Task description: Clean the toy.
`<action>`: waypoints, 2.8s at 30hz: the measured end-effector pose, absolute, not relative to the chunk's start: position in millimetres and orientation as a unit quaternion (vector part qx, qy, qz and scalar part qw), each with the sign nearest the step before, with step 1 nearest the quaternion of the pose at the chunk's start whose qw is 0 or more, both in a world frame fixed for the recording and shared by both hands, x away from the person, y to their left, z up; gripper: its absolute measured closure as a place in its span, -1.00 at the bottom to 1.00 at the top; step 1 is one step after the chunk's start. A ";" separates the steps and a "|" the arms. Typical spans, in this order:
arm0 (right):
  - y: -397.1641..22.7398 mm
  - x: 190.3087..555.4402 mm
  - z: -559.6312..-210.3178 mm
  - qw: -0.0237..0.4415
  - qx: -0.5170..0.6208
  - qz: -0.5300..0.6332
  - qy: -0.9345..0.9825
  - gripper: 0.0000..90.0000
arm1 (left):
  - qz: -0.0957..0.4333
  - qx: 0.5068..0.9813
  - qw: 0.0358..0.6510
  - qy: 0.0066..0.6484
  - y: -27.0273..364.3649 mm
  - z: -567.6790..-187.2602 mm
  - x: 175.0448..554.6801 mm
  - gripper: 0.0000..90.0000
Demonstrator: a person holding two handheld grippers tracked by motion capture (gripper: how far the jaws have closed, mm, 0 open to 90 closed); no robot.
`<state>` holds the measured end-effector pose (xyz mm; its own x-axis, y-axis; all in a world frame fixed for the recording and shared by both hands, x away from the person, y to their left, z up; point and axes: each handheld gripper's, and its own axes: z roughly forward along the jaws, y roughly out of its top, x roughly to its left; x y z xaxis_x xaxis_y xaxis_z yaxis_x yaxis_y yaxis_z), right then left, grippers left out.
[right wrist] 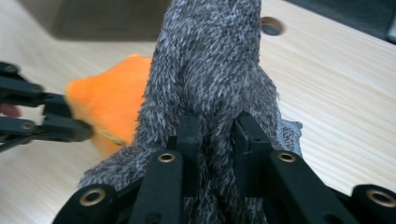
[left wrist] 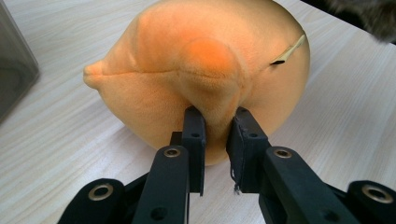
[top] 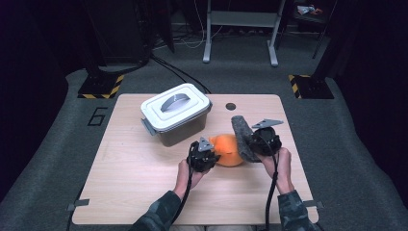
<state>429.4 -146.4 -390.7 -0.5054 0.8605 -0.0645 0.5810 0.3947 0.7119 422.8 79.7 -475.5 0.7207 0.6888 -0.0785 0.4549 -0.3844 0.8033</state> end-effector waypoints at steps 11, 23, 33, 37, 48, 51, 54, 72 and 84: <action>-126.0 443.9 -415.0 0.199 0.445 0.300 0.820 0.66 | 0.146 0.816 0.440 0.344 84.9 -480.2 421.6 0.49; -119.7 449.4 -412.2 0.203 0.452 0.293 0.817 0.66 | 0.225 0.826 0.400 0.327 75.3 -491.4 413.3 -0.06; -125.6 445.5 -411.3 0.209 0.454 0.299 0.813 0.66 | 0.217 0.827 0.409 0.319 69.9 -492.2 418.4 0.82; -131.8 439.8 -406.0 0.214 0.460 0.308 0.805 0.66 | 0.194 0.828 0.417 0.323 70.5 -486.7 417.5 0.87; -126.0 410.4 -388.9 0.228 0.440 0.320 0.808 0.66 | 0.110 0.812 0.443 0.364 83.0 -469.5 418.7 0.87; -113.9 406.0 -392.7 0.223 0.428 0.313 0.818 0.66 | 0.096 0.806 0.447 0.376 85.4 -471.0 419.1 0.87; -102.8 406.8 -399.6 0.224 0.418 0.311 0.824 0.66 | 0.098 0.805 0.446 0.379 86.1 -471.2 420.5 0.87; -93.2 422.9 -412.1 0.225 0.418 0.304 0.826 0.67 | 0.210 0.821 0.410 0.339 74.4 -473.4 413.2 0.51; -92.4 427.2 -413.4 0.223 0.420 0.307 0.824 0.67 | 0.267 0.827 0.390 0.304 66.2 -478.6 410.2 0.82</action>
<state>427.2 -92.4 -413.4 -0.5481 0.8292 -0.1098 0.5555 0.4589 0.6934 410.2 66.2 -478.6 0.6731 0.7105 0.2053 0.2939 -0.5118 0.8073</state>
